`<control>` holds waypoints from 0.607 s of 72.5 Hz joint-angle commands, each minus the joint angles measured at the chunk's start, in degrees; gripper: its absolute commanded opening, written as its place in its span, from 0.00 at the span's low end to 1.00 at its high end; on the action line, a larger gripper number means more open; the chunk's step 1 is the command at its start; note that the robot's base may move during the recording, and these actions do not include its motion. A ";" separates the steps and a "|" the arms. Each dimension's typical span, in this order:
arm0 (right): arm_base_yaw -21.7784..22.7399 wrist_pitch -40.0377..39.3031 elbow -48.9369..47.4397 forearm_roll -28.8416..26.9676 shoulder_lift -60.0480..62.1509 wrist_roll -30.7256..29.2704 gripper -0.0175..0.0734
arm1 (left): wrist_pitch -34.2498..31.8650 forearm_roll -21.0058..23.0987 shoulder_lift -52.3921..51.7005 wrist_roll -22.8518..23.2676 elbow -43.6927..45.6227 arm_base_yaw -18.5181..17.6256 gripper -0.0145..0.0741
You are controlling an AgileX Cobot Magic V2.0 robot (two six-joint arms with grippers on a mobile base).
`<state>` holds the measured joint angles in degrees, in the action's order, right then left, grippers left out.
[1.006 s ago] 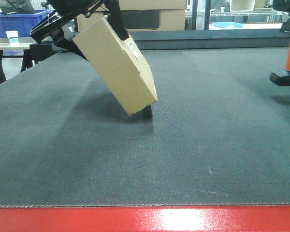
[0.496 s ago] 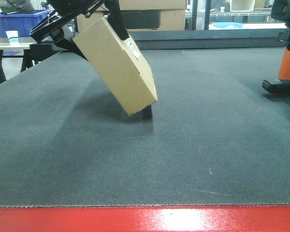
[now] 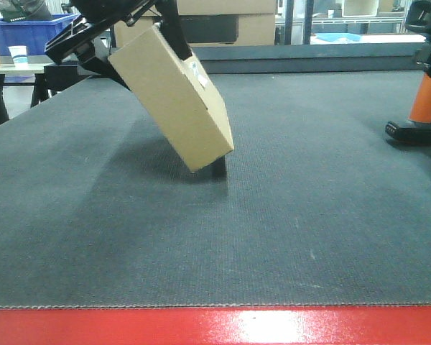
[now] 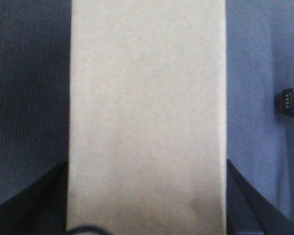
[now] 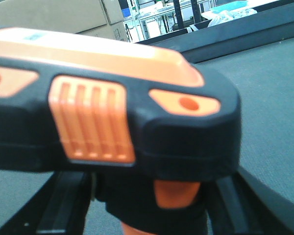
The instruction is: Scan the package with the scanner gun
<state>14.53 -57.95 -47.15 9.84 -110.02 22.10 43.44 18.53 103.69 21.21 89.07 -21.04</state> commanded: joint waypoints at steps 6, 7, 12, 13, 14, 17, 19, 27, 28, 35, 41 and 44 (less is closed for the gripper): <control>0.06 -2.85 -0.32 -0.07 0.41 0.00 0.61 | -0.75 0.67 -0.48 0.20 0.19 -0.35 0.04; 0.06 -2.85 -0.32 0.25 0.41 0.00 0.64 | -0.75 0.67 -0.48 0.20 0.19 -0.35 0.04; 0.06 -2.66 -0.32 0.80 0.41 0.00 0.76 | -0.75 0.67 -0.48 0.20 0.19 -0.35 0.04; 0.06 -2.57 -0.32 0.80 0.41 0.00 0.77 | -0.75 0.67 -0.48 0.20 0.19 -0.35 0.04; 0.06 -2.42 -0.32 0.80 0.41 0.00 0.79 | -0.75 0.67 -0.48 0.20 0.19 -0.35 0.04; 0.06 -2.41 -0.32 0.80 0.41 0.00 0.82 | -0.75 0.67 -0.48 0.20 0.19 -0.35 0.04; 0.06 -2.16 -0.32 0.80 0.41 0.00 0.82 | -0.75 0.67 -0.48 0.20 0.19 -0.35 0.04; 0.06 -0.67 -0.32 0.80 0.41 0.00 0.81 | -0.75 0.67 -0.48 0.20 0.19 -0.35 0.04; 0.06 -0.25 -0.32 0.80 0.41 0.00 0.81 | -0.75 0.67 -0.48 0.20 0.19 -0.35 0.04; 0.06 1.35 0.21 1.50 0.64 0.00 0.81 | -0.75 0.67 -0.48 0.20 0.19 -0.35 0.04; 0.06 1.08 1.33 4.58 0.90 0.00 0.81 | -0.75 0.67 -0.48 0.20 0.19 -0.35 0.04; 0.06 0.96 2.10 6.10 1.12 -0.10 0.81 | -0.75 0.67 -0.48 0.20 0.19 -0.35 0.04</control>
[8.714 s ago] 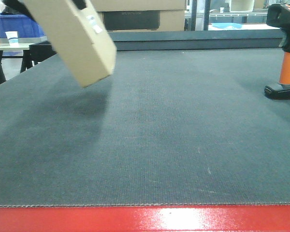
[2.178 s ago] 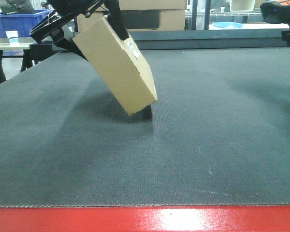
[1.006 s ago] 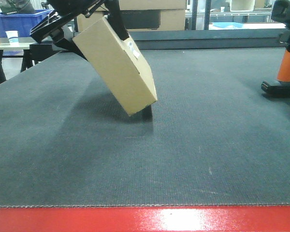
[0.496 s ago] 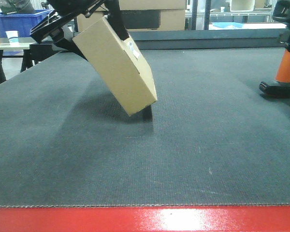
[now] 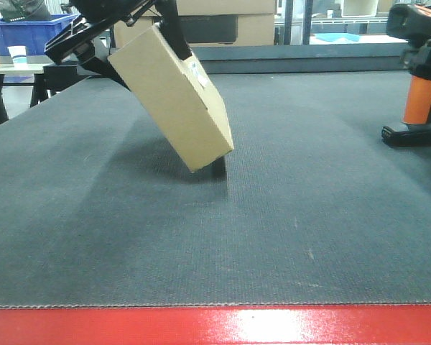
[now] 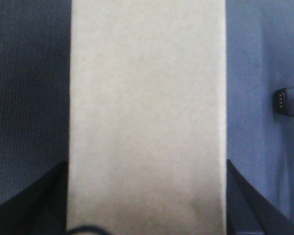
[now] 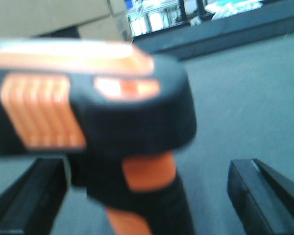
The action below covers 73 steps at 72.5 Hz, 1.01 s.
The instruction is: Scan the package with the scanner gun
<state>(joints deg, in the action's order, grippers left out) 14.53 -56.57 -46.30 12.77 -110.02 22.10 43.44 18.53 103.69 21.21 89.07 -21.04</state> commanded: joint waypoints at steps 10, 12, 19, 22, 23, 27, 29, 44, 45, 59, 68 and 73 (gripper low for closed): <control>0.06 -0.88 4.76 4.18 2.93 -0.10 0.81 | -0.75 0.67 -0.48 0.20 0.19 -0.35 0.04; 0.06 -1.30 5.38 4.18 3.36 -0.10 0.81 | -0.75 0.67 -0.48 0.20 0.19 -0.35 0.04; 0.19 -2.18 8.40 4.18 5.87 -0.10 0.81 | -0.75 0.67 -0.48 0.20 0.19 -0.35 0.04; 0.19 -1.76 9.81 4.18 7.40 -0.10 0.81 | -0.76 0.60 -0.48 0.20 0.19 -0.35 0.04; 0.19 -1.68 10.20 4.18 7.85 -0.21 0.81 | -0.76 0.42 -0.48 0.20 0.19 -0.35 0.04; 0.19 -1.54 11.88 4.18 9.79 -0.21 0.81 | -0.76 -0.10 -0.48 0.20 0.19 0.13 0.04; 0.19 -1.28 12.76 4.18 10.84 -0.21 0.81 | -0.76 -0.34 -0.48 0.20 0.19 0.41 0.04; 0.19 5.86 18.44 4.18 21.13 -0.21 0.81 | 6.21 -5.04 -0.59 -1.39 2.48 5.42 0.04; 0.19 7.05 18.60 4.18 22.00 -0.21 0.81 | 6.67 -5.98 -0.59 -1.76 2.67 5.74 0.04; 0.19 27.28 18.98 6.68 35.40 -1.48 0.80 | 11.74 -20.98 -0.59 -1.70 4.28 9.52 0.04; 0.19 33.13 18.98 6.90 42.51 -2.09 0.67 | 12.62 -28.56 -0.59 -2.37 4.28 10.05 0.04; 0.19 34.50 18.98 6.90 45.69 -2.09 0.53 | 12.73 -30.39 -0.59 -5.14 4.28 10.05 0.04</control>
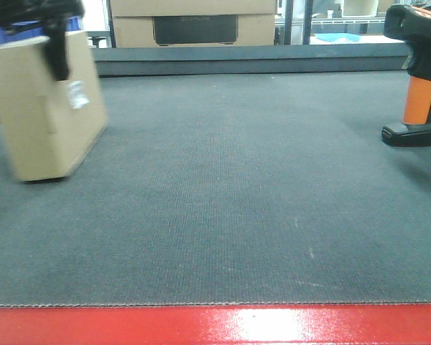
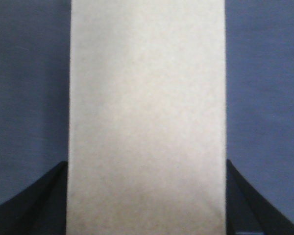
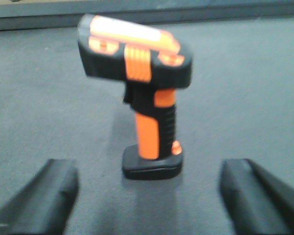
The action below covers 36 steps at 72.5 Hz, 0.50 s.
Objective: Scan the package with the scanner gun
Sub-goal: 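Lower the box back onto the mat with the left gripper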
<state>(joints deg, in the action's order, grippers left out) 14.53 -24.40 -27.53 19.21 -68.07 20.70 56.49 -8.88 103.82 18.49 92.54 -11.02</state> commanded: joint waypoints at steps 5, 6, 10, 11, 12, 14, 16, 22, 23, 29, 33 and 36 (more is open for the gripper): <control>0.19 3.51 0.21 0.45 6.15 -0.69 0.32 | -0.18 -3.21 -0.72 -4.84 0.80 0.30 0.04; 0.19 3.77 0.21 0.45 6.62 -0.69 0.28 | -0.18 -3.21 -0.72 -4.84 0.80 0.44 0.04; 0.19 4.37 0.21 0.45 8.24 -0.69 0.12 | -0.43 -3.21 -0.72 -4.85 0.80 0.83 0.04; 0.19 4.58 0.21 0.45 8.43 -0.69 0.10 | -0.56 -3.21 -0.72 -4.85 0.80 1.02 0.04; 0.19 4.76 0.21 0.45 8.81 -0.69 0.06 | -0.76 -3.08 -0.72 -4.85 0.80 1.18 0.04; 0.19 4.89 0.21 0.45 9.48 -0.69 0.01 | -0.95 -2.94 -0.72 -4.85 0.80 1.32 0.04; 0.19 5.00 0.21 0.45 10.09 -0.69 0.01 | -1.42 -2.34 -0.72 -4.85 0.80 1.91 0.04; 0.19 5.04 0.21 0.45 11.39 -0.69 0.01 | -1.56 -0.33 -0.72 -4.85 0.80 2.97 0.04; 0.19 5.04 0.21 0.45 11.56 -0.69 0.01 | -1.56 -0.22 -0.72 -4.85 0.80 3.14 0.04; 0.19 5.14 0.21 0.45 12.11 -0.69 0.01 | -1.67 0.78 -0.61 -4.85 0.80 4.31 0.04; 0.19 5.14 0.21 0.45 12.11 -0.69 0.01 | -1.67 1.92 -0.61 -5.65 0.80 4.81 0.04; 0.19 5.27 0.21 0.45 12.08 -0.69 0.01 | -1.67 2.54 -0.53 -6.87 0.80 4.96 0.04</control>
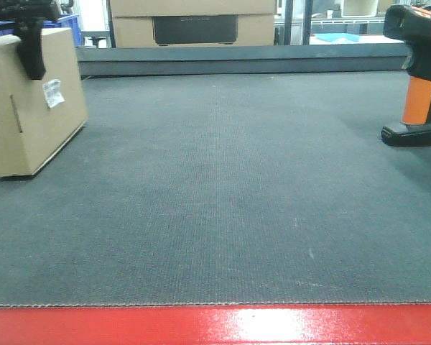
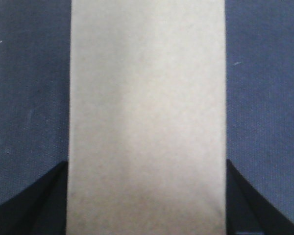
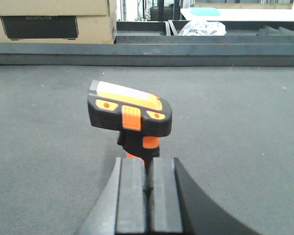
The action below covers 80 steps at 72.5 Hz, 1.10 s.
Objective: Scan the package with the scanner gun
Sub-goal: 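Lower the box back onto the mat with the left gripper, then open the left gripper and raise it off the box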
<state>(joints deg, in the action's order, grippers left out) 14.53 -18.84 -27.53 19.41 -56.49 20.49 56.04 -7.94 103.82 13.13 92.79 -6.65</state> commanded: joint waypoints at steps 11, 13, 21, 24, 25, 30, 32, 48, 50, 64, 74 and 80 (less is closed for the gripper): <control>0.19 0.19 0.21 0.26 0.50 -0.48 0.01 | -1.20 1.59 -0.53 -2.37 0.56 0.60 0.04; 0.19 0.32 0.21 0.26 0.50 -0.48 0.01 | -1.09 1.93 -0.53 -2.37 0.56 0.60 0.04; 0.19 0.86 0.21 0.26 0.50 -0.48 0.01 | -0.52 4.05 -0.53 -2.37 0.56 0.60 0.04; 0.19 0.86 0.21 0.26 0.50 -0.48 0.01 | -0.52 4.64 -0.53 -2.37 0.56 0.60 0.04; 0.19 0.98 0.21 0.26 0.50 -0.48 0.01 | -0.52 4.78 -0.53 -2.37 0.56 0.60 0.04; 0.19 1.26 0.21 0.26 0.50 -0.48 0.01 | -0.38 4.86 -0.53 -2.37 0.56 0.60 0.06; 0.19 1.34 0.21 0.26 0.50 -0.48 0.01 | -0.40 4.86 -0.53 -2.37 0.56 0.60 0.10; 0.19 1.86 0.21 0.26 0.50 -0.48 0.01 | -0.05 4.75 -0.53 -2.37 0.56 0.60 0.52; 0.19 1.86 0.21 0.26 0.50 -0.48 0.01 | -0.05 4.75 -0.53 -2.37 0.56 0.60 0.57; 0.19 1.86 0.21 0.26 0.50 -0.48 0.01 | 0.63 3.47 -0.64 -2.37 0.56 0.60 0.78; 0.19 1.86 0.21 0.26 0.50 -0.48 0.01 | 2.68 3.08 -0.96 -2.37 0.68 0.60 0.76; 0.19 1.83 0.21 0.26 0.89 -0.48 0.01 | 2.43 2.88 -2.37 -2.37 0.68 0.60 0.76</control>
<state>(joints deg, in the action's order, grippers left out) 14.53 -16.72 -27.53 19.41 -56.36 20.49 58.42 -4.71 103.57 10.73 92.91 -6.15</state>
